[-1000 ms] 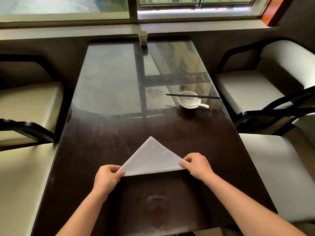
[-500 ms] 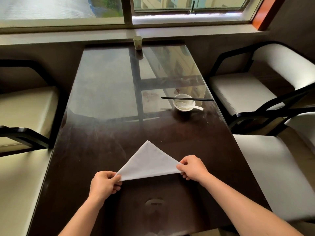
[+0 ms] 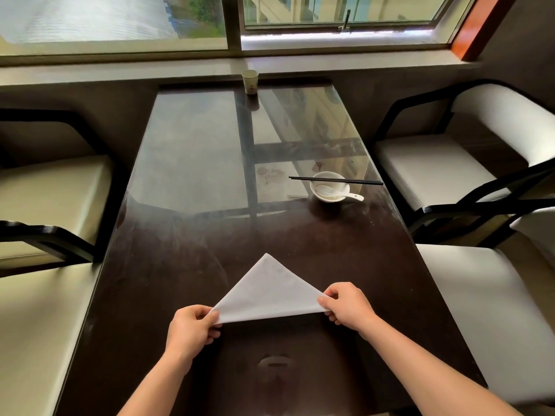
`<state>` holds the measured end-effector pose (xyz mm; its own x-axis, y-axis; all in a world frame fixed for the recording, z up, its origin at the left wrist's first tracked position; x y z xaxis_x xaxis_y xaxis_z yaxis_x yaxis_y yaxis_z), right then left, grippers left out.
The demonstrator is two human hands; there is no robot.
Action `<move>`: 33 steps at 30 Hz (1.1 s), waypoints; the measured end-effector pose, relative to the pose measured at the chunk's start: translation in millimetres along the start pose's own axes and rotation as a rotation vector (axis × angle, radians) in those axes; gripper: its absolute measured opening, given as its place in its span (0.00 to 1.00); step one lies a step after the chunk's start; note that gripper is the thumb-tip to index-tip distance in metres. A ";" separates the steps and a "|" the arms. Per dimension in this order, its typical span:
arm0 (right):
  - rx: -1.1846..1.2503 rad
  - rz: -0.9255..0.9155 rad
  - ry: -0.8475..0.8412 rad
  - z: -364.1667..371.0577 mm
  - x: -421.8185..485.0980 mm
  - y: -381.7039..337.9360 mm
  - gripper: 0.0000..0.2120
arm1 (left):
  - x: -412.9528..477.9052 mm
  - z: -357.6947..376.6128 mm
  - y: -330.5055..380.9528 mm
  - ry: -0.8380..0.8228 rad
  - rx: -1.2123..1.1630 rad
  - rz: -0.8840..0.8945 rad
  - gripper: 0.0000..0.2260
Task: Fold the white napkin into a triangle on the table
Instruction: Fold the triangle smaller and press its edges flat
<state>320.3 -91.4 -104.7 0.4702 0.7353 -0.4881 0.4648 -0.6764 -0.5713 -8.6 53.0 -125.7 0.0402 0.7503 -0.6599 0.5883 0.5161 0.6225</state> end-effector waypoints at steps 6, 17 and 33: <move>0.030 -0.021 0.026 -11.8 -5.5 1.3 0.06 | -9.0 4.8 6.4 -0.054 -0.072 0.026 0.06; 0.100 -0.080 0.070 -27.9 -15.3 -10.1 0.06 | -23.3 -5.1 30.7 -0.067 -0.193 0.059 0.05; 0.267 -0.123 0.212 -92.9 -28.1 4.0 0.05 | -40.9 28.0 89.2 -0.178 -0.353 0.097 0.04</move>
<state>378.7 -118.6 -32.0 0.5809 0.7665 -0.2738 0.3284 -0.5285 -0.7828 64.9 56.9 -55.0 0.2393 0.7349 -0.6345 0.2631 0.5800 0.7710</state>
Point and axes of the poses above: each hand's wrist, its own x-axis towards the middle knuckle, its own z-axis out of the palm, y = z × x, the point moved 9 cm from there along x, towards the middle knuckle, and after that the axes turned 8 degrees about -z, right-handed, at the moved point
